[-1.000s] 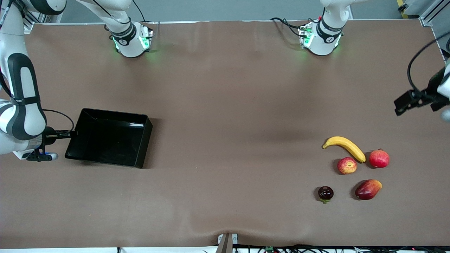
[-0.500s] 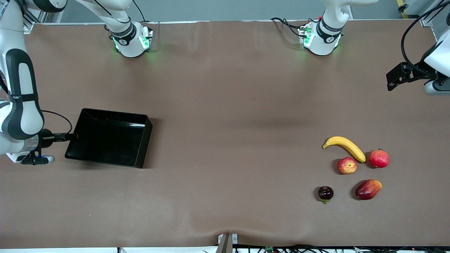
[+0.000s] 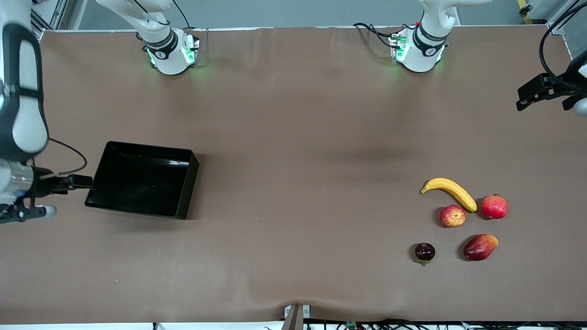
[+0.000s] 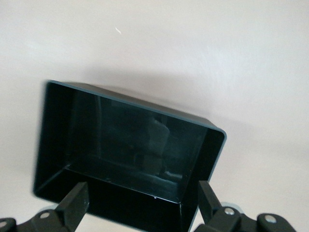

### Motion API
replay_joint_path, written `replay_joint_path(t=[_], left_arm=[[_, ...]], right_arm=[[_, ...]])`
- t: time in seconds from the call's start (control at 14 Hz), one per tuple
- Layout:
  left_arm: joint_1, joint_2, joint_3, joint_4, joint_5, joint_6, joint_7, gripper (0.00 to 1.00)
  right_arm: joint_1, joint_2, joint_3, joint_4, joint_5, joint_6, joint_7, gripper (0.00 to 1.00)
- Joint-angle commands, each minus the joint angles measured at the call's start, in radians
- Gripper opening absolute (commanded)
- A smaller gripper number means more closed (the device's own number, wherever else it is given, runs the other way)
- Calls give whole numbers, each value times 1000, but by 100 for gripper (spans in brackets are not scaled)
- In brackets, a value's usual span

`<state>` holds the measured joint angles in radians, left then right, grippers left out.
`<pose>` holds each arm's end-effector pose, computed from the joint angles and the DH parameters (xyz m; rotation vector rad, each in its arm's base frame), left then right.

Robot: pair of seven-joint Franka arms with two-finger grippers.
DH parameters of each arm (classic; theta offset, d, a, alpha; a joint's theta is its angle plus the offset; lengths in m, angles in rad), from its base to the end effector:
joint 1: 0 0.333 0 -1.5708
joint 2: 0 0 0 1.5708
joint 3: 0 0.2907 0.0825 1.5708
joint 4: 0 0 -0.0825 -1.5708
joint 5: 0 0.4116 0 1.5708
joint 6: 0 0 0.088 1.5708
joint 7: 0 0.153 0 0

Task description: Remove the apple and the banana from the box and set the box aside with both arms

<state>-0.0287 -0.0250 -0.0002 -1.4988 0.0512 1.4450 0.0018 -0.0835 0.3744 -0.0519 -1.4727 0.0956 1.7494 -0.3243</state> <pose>0.5604 -0.0079 0.5924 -3.0898 0.0386 0.0434 0.6704 -0.0750 0.3803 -3.0341 -0.2585 0.1184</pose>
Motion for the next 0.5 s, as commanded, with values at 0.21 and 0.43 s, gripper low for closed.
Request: replay_joint_path(t=[0.21, 0.43], left_arm=[[35, -38, -20, -31, -16, -6, 18, 100], [33, -38, -15, -31, -16, -27, 8, 100]], right_arm=[[73, -193, -8, -17, -86, -5, 1, 100], [83, -262, -11, -17, -89, -118, 22, 100]])
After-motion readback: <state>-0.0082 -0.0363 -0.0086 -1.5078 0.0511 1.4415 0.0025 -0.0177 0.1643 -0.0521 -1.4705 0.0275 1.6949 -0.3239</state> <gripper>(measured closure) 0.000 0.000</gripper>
